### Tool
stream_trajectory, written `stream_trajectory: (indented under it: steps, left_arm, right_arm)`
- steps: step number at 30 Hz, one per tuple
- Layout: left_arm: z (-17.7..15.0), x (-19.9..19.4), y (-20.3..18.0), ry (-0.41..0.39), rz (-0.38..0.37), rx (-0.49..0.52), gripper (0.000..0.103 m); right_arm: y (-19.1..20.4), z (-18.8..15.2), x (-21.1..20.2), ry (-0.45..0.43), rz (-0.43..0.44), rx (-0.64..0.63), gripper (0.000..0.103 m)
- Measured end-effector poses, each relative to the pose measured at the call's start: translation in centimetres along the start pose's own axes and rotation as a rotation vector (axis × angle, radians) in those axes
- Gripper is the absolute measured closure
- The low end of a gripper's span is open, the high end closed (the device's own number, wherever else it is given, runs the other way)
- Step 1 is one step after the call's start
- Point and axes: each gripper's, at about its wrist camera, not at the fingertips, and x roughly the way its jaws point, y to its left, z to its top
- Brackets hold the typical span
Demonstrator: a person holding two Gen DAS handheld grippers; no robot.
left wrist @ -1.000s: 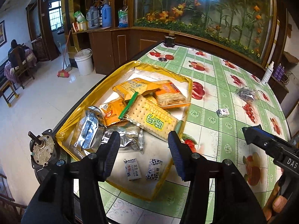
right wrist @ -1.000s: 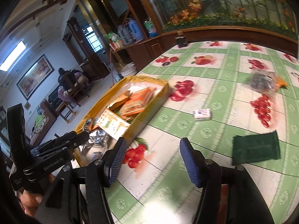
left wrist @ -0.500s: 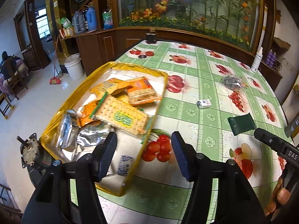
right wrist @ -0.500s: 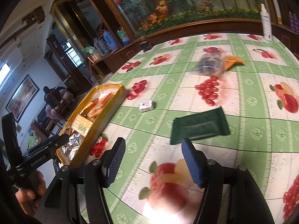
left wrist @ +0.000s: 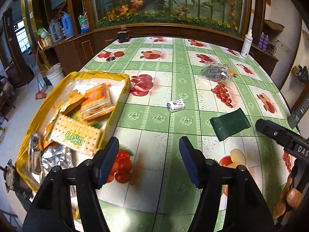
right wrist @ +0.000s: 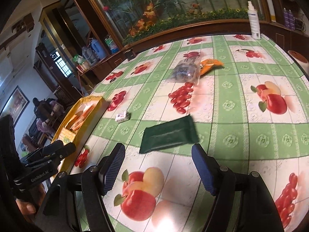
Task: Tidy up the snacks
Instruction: 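Move both tools back over the remaining white candy box and clear bag, then grasp the last white candy box with the left tool while the right tool grasps the clear snack bag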
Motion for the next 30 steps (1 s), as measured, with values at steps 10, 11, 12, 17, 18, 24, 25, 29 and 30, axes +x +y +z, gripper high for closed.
stream_trajectory:
  steps: [10,11,12,17,18,24,25,29,30]
  left_arm:
    - [2.6,4.7,-1.1,0.056,-0.032,0.015,0.039]
    - [2.9,5.1,-1.2,0.057,-0.035,0.012,0.039]
    - [3.2,5.5,-1.3,0.061,-0.037,0.009,0.039]
    - [4.2,7.5,-2.5,0.088,-0.093,0.058,0.039]
    - [4.4,7.8,-2.7,0.090,-0.113,0.079,0.039]
    - [5.1,10.0,-3.6,0.111,-0.140,0.184,0.039]
    - [5.2,10.3,-3.7,0.114,-0.144,0.198,0.039]
    - [5.1,10.9,-3.9,0.115,-0.166,0.216,0.039]
    - [5.1,10.9,-3.9,0.113,-0.174,0.211,0.039]
  right_arm:
    - [-0.5,5.5,2.0,-0.051,-0.039,-0.045,0.029]
    - [-0.4,6.0,2.4,-0.056,-0.041,-0.052,0.028]
    - [-0.4,6.4,2.7,-0.059,-0.044,-0.058,0.028]
    - [-0.7,8.6,4.7,-0.065,-0.042,-0.100,0.027]
    - [-0.7,9.0,5.1,-0.065,-0.040,-0.113,0.027]
    - [-1.8,11.4,6.6,-0.079,-0.062,-0.142,0.025]
    - [-2.1,11.8,6.8,-0.084,-0.062,-0.139,0.025]
    - [-2.6,13.4,7.8,-0.088,-0.056,-0.149,0.023]
    - [-2.5,13.8,8.2,-0.084,-0.055,-0.164,0.023]
